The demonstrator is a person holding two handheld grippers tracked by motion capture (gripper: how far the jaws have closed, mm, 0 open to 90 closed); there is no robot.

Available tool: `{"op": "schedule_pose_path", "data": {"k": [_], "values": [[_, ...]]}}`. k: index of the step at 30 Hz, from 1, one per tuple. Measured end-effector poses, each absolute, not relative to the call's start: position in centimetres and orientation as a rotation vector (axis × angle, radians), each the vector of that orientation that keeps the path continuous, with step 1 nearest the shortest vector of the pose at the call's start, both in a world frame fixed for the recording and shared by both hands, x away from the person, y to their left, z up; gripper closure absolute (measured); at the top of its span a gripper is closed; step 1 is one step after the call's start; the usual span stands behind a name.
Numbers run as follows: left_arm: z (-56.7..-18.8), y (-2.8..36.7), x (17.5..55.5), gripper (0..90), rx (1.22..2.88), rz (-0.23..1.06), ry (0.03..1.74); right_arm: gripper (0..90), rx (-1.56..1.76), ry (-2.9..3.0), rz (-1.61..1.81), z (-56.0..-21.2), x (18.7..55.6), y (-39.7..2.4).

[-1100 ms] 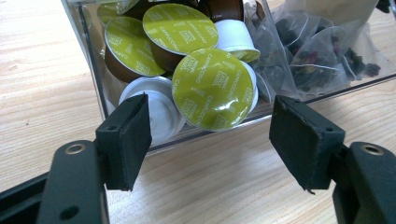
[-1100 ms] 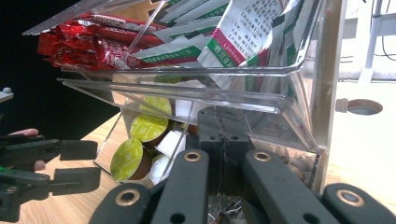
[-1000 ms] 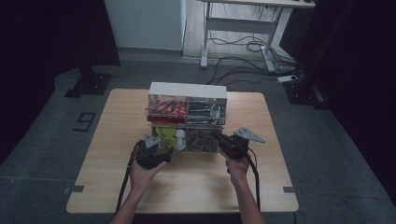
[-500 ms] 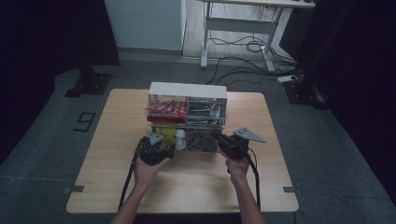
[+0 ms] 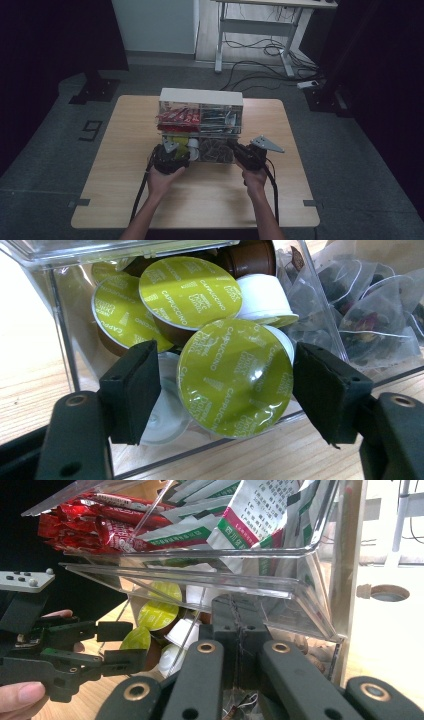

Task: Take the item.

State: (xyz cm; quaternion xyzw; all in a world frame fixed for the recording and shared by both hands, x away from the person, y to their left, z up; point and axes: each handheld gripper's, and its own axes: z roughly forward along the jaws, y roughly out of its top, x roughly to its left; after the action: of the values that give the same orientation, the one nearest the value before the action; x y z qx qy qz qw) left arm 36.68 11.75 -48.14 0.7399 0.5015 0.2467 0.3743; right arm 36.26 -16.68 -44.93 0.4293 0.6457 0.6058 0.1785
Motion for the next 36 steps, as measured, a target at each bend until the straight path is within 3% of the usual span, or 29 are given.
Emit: {"op": "schedule_pose_path", "data": {"k": [9,36], "values": [[-48.4,11.6,36.5,37.7,1.890,0.643,1.245,89.2,1.216,1.826,1.712,-45.0,36.3,-16.7],[-45.0,13.4,34.9,38.4,1.806,0.607,1.199,89.2,1.218,1.821,1.710,-45.0,36.3,-16.8]]}}
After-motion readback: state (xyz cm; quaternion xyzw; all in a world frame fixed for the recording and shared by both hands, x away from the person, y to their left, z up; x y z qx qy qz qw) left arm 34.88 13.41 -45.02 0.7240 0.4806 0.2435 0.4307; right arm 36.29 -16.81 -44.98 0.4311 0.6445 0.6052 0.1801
